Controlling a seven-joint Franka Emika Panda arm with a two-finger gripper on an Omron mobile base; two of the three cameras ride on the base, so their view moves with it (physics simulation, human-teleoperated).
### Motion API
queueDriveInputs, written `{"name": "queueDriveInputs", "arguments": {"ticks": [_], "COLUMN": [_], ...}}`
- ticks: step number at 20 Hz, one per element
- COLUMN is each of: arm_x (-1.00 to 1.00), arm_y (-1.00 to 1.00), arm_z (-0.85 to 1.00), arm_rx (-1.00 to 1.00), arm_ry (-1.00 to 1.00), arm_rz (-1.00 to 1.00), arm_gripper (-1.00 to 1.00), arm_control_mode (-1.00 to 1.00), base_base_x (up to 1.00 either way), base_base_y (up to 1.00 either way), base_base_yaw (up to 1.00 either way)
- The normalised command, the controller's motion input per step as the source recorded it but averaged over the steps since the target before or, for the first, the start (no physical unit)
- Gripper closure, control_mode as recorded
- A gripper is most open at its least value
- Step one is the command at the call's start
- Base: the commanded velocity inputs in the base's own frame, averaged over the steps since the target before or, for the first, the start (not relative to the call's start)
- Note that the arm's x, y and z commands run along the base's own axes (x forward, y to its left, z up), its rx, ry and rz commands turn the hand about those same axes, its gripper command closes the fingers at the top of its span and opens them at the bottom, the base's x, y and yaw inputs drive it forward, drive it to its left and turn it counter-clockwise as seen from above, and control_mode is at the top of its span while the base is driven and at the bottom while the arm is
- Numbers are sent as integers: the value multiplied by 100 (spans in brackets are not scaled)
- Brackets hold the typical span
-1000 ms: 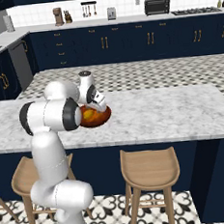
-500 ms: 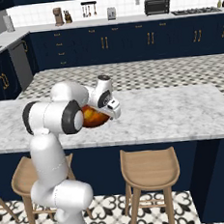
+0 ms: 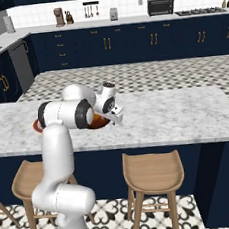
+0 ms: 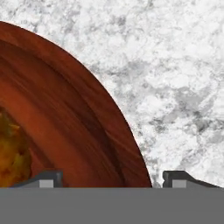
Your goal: Pick the chicken drumstick and lemon from their plates and place them in the bowl. Then put the bowl in the fridge.
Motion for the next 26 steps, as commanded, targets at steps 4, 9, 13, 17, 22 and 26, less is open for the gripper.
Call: {"name": "queueDriveInputs", "arguments": {"ticks": [4,9,13,17,22,26], "arm_x": [5,-12,-82,-100,-100,-100], "arm_y": [0,0,-4,-17,-29,-35], "arm_z": [0,10,68,94,100,100], "arm_rx": [1,0,0,0,1,6], "arm_ry": [0,-1,-18,-38,-31,-20], "arm_rz": [0,0,-1,-7,-13,-13], "arm_gripper": [100,100,100,100,100,100], "arm_control_mode": [-100,-100,-100,-100,-100,-100], "base_base_x": [0,0,0,0,0,0], "base_base_y": [0,0,0,0,0,0], "base_base_yaw": [0,0,0,0,0,0]}}
